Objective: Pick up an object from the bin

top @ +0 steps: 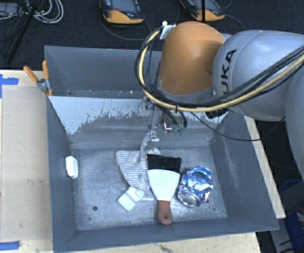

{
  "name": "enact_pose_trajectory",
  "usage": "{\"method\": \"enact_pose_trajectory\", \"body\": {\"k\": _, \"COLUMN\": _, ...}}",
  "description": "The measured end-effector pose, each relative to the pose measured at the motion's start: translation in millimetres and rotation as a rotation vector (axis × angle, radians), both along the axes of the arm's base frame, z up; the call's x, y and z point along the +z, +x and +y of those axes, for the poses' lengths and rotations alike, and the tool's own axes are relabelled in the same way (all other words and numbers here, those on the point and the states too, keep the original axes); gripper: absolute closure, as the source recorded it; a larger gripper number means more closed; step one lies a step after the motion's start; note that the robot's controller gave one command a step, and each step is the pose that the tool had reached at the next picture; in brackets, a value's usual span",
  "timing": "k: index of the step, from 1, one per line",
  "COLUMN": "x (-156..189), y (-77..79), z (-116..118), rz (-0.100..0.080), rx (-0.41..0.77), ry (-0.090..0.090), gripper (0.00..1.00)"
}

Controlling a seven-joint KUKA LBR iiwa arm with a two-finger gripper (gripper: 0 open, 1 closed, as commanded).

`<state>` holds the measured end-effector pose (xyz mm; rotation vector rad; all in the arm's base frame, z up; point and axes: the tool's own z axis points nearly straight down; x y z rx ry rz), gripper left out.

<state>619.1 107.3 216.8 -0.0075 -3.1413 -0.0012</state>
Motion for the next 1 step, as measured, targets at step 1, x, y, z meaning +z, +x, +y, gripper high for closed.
{"method": "enact_pose_trajectory", "body": {"k": 1, "x": 0.0, "y": 0.0, "z": 0.0, "rz": 0.000, "rx": 0.000, "ry": 0.000, "gripper": 0.00}}
